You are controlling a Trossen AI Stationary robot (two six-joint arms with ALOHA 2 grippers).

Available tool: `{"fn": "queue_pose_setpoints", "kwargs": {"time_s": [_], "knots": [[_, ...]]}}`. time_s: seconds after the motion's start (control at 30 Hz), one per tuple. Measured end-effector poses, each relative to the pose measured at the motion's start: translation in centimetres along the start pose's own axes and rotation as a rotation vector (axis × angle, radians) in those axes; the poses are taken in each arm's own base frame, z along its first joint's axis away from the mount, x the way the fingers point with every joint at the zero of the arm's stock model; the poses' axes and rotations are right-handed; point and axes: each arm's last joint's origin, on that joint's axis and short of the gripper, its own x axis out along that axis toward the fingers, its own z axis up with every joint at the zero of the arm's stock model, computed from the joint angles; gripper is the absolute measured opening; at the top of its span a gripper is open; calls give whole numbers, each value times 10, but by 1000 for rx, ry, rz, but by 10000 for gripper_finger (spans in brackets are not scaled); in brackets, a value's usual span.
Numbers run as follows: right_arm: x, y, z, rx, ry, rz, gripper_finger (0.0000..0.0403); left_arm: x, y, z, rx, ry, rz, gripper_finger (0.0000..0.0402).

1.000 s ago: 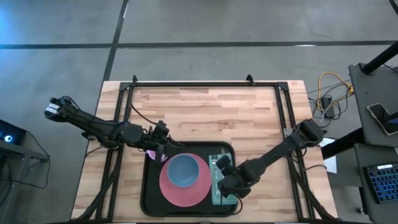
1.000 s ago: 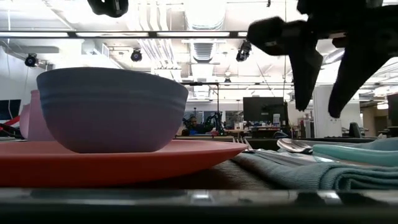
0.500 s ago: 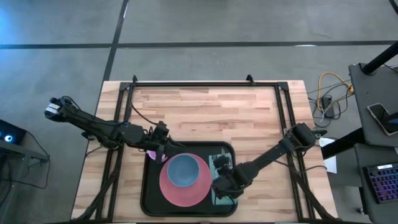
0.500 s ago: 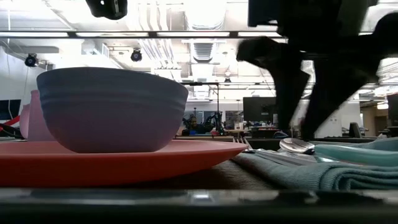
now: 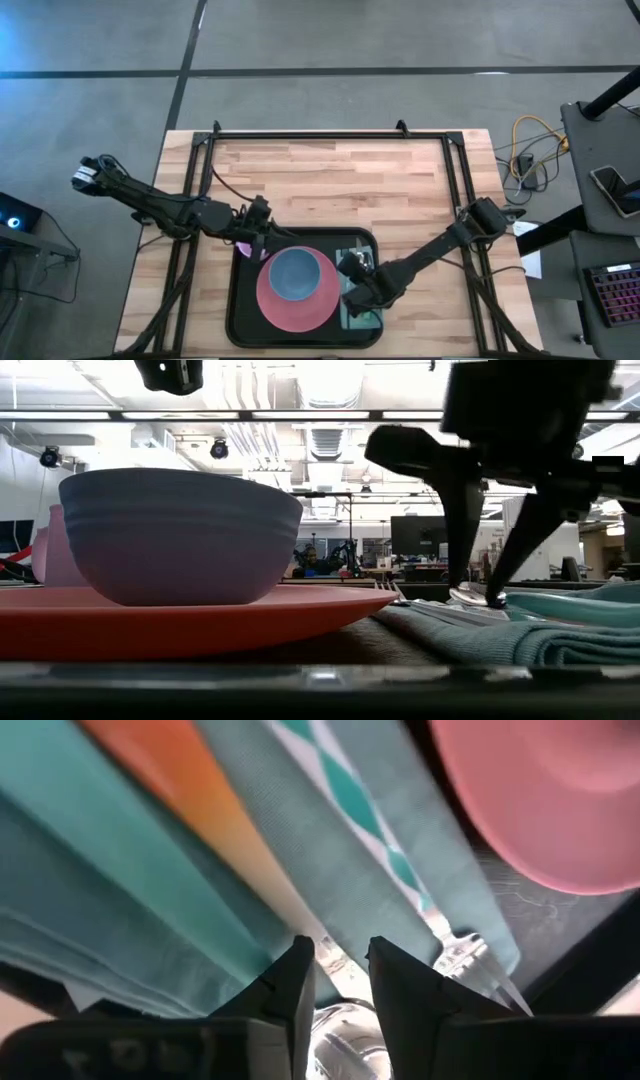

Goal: Set up tray
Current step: Adjust the orange knife, then adjust the green spoon

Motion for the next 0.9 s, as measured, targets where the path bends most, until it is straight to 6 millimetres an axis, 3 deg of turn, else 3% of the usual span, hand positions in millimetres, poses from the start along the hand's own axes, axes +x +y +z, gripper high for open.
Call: {"fn": "queue_pose_setpoints", "kwargs": {"time_s": [0.53, 0.9], "knots": [[6, -6, 3, -91, -78, -3, 80, 0, 2, -1, 4, 11, 15, 66], [2, -2, -9, 69, 43, 32, 86, 0, 2, -1, 4, 12, 15, 66]]}}
